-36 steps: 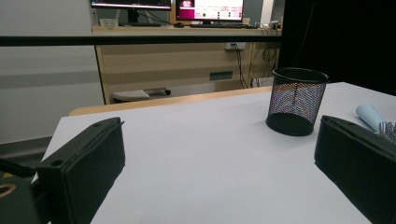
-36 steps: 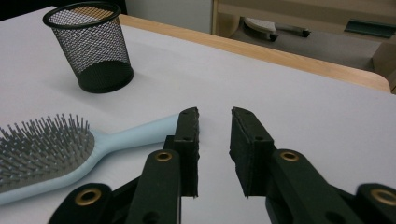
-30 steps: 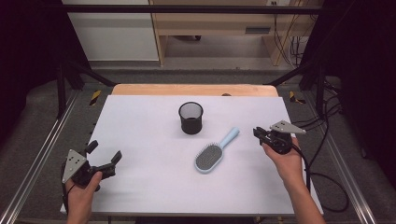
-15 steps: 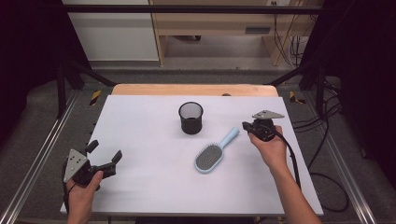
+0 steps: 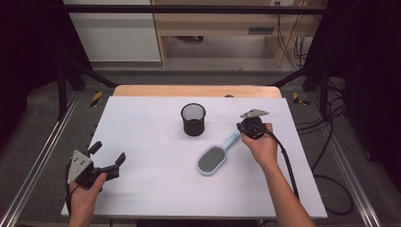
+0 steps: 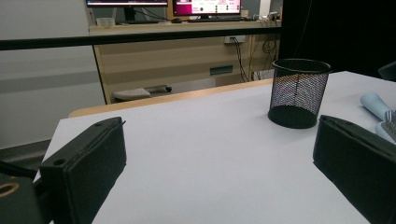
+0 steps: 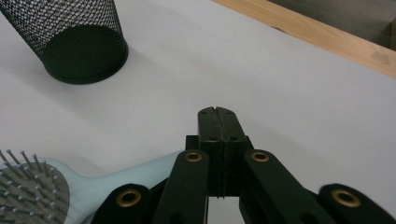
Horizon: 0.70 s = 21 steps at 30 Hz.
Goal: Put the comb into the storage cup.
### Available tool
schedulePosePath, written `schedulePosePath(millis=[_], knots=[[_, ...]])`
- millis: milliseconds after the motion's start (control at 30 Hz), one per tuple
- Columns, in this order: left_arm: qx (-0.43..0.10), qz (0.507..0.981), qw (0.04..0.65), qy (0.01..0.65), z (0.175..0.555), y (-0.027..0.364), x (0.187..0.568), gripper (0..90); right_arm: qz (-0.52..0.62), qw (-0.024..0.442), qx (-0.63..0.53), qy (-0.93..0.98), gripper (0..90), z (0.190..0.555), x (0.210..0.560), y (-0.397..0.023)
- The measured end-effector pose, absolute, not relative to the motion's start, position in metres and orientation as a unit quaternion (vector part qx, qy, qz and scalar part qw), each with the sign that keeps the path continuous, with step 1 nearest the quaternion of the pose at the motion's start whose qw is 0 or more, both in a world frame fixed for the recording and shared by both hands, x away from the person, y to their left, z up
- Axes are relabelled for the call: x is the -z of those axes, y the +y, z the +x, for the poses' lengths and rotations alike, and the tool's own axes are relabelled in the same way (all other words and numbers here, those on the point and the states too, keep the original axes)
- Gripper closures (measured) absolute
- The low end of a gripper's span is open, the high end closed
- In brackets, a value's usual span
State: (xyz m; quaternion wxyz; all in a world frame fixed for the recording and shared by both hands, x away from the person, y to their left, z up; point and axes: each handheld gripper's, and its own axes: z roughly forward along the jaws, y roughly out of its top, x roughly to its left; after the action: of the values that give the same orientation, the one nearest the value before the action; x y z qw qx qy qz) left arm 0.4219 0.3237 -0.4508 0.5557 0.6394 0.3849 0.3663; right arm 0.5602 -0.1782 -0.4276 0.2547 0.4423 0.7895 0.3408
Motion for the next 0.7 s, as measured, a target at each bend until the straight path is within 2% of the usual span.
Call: schedulePosePath(millis=[333,700], knots=[[-0.367,0.639,0.555,0.385,0.423,0.324,0.451,2.6,0.431,0.248,-0.324,0.805,90.0,0.571,0.447,-0.158],[-0.366,0.642,0.554,0.383,0.424,0.323,0.451,2.6,0.436,0.246,-0.302,0.811,90.0,0.58,0.457,-0.161]])
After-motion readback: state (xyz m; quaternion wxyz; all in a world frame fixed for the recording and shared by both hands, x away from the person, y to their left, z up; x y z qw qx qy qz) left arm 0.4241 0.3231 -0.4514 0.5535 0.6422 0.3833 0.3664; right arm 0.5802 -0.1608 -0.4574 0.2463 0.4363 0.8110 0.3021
